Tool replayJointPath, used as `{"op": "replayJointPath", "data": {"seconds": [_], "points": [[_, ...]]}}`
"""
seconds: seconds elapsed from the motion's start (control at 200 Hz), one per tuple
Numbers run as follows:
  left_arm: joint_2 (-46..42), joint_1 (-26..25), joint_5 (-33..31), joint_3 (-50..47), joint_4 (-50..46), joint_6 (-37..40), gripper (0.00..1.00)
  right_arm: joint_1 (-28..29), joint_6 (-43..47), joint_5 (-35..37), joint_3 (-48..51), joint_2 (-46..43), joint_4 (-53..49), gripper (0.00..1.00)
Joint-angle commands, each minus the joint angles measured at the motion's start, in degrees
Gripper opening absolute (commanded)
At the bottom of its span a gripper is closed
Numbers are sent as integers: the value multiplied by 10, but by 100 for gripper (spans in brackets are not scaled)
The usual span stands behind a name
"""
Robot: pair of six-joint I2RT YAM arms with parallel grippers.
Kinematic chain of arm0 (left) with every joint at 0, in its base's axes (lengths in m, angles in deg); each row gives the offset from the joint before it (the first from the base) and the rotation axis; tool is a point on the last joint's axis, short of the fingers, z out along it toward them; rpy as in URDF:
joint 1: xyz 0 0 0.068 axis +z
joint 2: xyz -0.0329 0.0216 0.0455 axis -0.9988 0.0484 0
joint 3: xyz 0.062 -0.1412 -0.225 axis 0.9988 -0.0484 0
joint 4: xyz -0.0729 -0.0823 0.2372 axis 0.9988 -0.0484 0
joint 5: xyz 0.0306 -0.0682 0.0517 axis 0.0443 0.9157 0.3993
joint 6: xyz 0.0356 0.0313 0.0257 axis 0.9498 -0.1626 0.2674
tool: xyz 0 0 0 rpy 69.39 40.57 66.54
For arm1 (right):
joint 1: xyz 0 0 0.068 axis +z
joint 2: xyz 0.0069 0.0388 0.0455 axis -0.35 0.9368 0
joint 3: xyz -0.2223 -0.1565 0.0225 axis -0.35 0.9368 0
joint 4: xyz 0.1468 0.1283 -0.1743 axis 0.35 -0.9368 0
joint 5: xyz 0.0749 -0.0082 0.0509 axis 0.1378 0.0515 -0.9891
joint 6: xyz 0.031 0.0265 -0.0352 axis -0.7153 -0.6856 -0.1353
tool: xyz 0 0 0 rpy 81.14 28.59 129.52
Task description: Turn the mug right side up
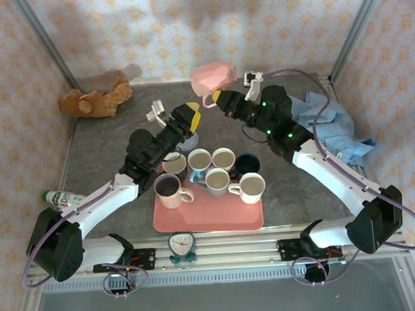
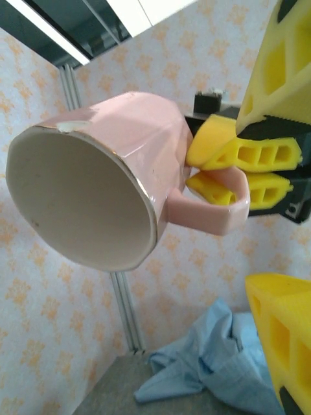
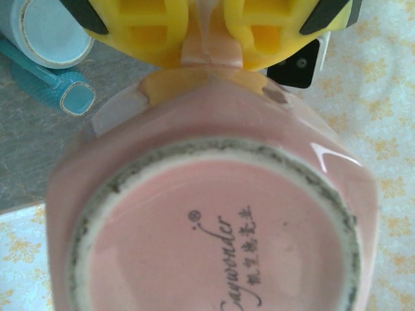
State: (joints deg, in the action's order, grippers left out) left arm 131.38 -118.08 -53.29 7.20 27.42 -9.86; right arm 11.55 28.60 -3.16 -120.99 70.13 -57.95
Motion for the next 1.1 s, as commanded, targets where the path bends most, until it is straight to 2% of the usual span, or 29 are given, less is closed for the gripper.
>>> {"op": "replayJointPath", "data": {"seconds": [0.0,0.42,0.651,0.926,1.091], "points": [[12,-14,-39,13,63,-26,55,-3,-22,-10,-2,-38,107,0],[49,-33,-61,41,104,-50,52,-1,-48,-20,18,-51,121,0],[70,-39,-53,71,101,-59,48,3,-67,-23,41,-55,144,0],[97,-43,-46,75,127,-82,39,9,-73,-21,49,-52,154,0],[99,-44,-48,73,128,-80,29,10,-67,-27,48,-49,148,0]]}}
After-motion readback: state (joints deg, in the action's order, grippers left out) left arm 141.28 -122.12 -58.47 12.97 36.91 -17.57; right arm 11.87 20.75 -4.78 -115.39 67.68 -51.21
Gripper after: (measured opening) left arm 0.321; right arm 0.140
